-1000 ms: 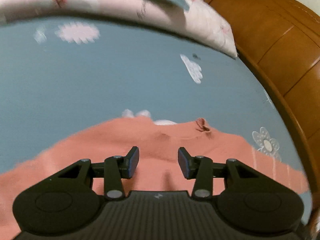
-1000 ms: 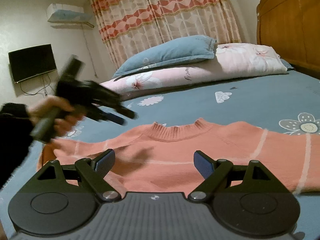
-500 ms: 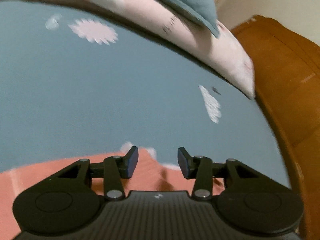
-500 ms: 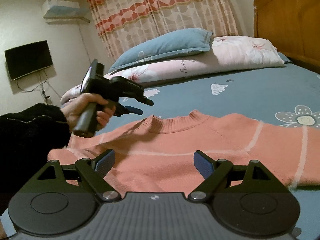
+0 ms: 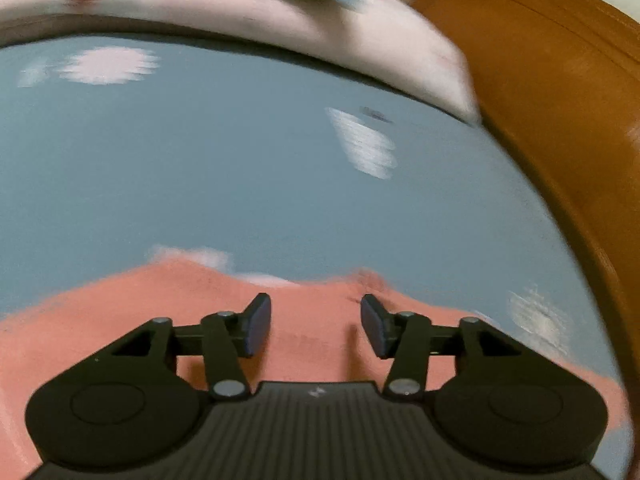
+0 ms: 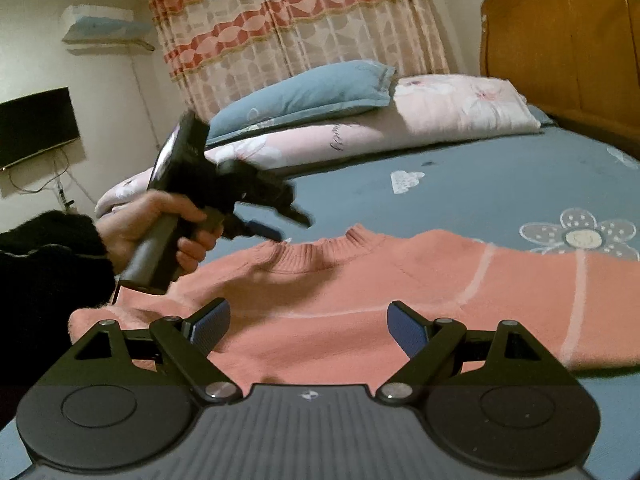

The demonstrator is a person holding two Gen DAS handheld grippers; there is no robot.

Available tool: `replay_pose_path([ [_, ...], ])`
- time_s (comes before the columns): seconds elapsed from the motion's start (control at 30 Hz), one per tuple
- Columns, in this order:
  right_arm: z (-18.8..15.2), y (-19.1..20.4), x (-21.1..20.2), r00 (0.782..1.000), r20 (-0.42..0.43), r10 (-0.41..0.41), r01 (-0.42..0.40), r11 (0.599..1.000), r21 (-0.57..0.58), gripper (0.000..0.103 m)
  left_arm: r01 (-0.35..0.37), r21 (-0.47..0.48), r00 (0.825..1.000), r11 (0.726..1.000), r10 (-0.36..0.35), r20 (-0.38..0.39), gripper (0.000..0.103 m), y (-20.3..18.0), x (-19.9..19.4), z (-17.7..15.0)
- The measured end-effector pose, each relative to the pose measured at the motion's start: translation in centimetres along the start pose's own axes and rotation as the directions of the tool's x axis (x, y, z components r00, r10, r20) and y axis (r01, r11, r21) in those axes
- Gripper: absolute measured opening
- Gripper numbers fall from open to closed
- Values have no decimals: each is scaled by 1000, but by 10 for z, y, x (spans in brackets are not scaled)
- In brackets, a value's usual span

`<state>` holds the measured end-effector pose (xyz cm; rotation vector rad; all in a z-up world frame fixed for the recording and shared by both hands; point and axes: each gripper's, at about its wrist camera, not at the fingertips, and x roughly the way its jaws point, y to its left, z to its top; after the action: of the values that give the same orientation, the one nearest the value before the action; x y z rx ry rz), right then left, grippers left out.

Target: Fold clothes

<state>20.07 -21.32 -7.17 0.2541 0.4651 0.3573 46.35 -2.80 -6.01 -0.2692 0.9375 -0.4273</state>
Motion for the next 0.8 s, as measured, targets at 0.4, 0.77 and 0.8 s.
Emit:
replay_pose_path([
  [0.4, 1, -16, -8, 1000, -9, -5, 5, 1000, 27, 89, 52, 170, 997, 984, -40, -73, 54, -72, 73, -20],
  [0.77, 1, -24, -6, 999, -27, 17, -15, 997, 78, 89, -62, 179, 998, 982, 64, -9, 58, -40, -51, -15],
  [0.8, 1, -23, -6, 999, -28, 18, -16, 997, 79, 89, -87, 172, 996, 981, 87, 13, 59, -30, -69, -17],
])
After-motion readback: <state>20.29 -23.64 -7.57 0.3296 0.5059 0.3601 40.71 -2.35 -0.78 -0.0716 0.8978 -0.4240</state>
